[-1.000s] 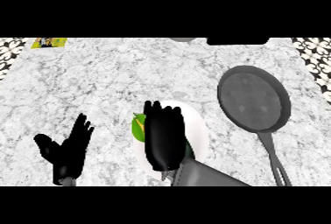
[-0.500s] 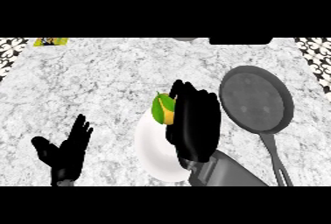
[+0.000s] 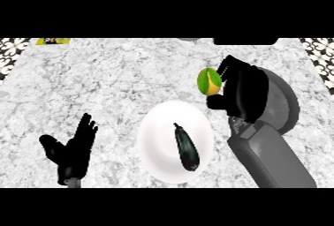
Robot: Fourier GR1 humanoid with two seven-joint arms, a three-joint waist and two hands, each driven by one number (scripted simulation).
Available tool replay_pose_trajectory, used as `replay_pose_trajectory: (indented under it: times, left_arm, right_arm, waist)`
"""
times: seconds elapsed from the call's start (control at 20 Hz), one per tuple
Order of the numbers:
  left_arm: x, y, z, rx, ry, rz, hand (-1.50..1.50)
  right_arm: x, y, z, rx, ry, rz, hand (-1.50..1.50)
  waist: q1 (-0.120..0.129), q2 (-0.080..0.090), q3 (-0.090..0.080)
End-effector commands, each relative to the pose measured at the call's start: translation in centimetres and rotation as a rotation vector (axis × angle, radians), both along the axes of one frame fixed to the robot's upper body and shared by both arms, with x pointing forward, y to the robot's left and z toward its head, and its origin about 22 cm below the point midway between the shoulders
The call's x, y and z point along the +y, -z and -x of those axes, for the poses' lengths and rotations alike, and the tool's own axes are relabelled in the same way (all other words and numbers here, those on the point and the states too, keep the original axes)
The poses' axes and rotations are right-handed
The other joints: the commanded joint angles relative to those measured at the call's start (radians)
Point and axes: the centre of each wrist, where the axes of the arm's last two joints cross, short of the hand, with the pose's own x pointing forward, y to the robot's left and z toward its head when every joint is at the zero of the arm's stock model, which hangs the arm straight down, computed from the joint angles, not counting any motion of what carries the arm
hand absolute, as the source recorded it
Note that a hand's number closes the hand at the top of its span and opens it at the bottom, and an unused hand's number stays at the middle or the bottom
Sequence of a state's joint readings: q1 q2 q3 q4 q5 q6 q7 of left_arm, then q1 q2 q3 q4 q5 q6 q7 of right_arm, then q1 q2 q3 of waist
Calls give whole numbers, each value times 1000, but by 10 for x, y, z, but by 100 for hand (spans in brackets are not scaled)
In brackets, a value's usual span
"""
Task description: Pick the lemon from the plate and place it in the pan
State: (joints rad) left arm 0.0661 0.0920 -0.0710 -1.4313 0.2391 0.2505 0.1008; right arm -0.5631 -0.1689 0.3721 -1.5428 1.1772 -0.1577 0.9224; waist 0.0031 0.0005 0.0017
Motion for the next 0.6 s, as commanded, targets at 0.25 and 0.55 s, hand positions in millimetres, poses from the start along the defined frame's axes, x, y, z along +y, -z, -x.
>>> replay_pose_trajectory:
  times: [0.25, 0.55]
  left_arm:
    - [-17, 2, 3, -13, 22, 1, 0]
    - [-3, 3, -1, -8, 43, 3, 0]
  right_arm:
    - [-110, 36, -67, -25, 115, 25, 150]
    - [-154, 62, -96, 6, 97, -47, 150]
  waist:
    - [15, 7, -1]
    - [28, 11, 0]
